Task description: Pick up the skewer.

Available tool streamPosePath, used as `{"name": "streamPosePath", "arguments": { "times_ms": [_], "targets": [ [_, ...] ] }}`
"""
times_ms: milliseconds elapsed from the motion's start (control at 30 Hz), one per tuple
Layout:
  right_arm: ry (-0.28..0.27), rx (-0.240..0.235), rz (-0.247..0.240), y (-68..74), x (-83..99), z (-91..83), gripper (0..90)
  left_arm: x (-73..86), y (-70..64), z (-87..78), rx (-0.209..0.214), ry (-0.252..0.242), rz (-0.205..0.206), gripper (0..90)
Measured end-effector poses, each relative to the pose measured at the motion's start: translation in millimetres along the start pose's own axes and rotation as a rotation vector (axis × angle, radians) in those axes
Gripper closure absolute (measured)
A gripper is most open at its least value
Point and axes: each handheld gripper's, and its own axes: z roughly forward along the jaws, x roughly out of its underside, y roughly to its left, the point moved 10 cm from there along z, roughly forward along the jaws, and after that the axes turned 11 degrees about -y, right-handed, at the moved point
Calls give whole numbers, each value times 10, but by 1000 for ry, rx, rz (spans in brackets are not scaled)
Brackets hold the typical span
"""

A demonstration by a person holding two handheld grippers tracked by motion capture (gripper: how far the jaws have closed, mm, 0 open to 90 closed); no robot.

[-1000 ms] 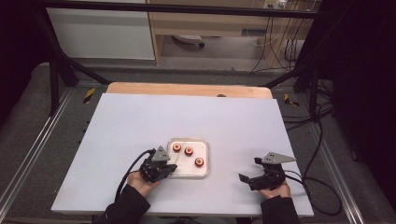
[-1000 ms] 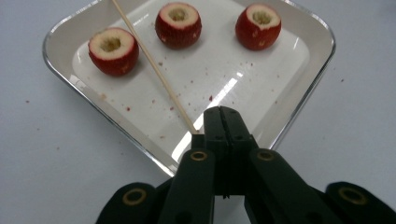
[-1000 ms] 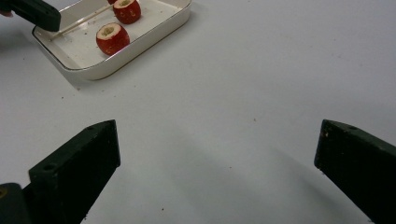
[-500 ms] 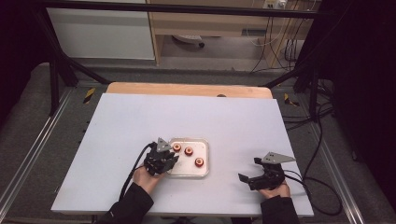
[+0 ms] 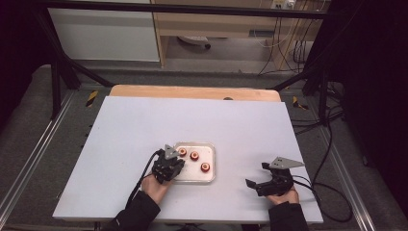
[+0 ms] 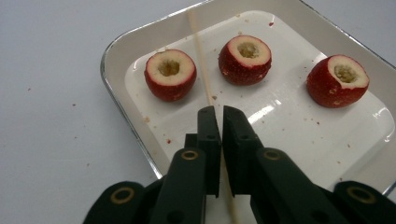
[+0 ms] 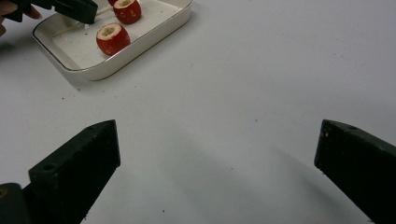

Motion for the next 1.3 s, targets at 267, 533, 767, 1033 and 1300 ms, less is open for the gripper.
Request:
{"name": "streamPosePath", "arguments": {
  "times_ms": [267,533,767,1033,1300],
  "targets": [
    [0,-1,-2,2,1,-1,8,-28,-7,-32,12,-38,-18,880],
    [-9,-1,-6,10,-16,-6,11,-108,10,-170,56,-84,-17,881],
    [-9,1,-35,64,-62,6,12,-111,-21,-251,105,-88,15,882],
    [-5,3,-59,119,-96,21,12,-152,-88,-331,164,-95,59,882],
    [25,7,-129,209,-109,79,11,-194,-213,-410,223,-96,131,882]
  ]
}}
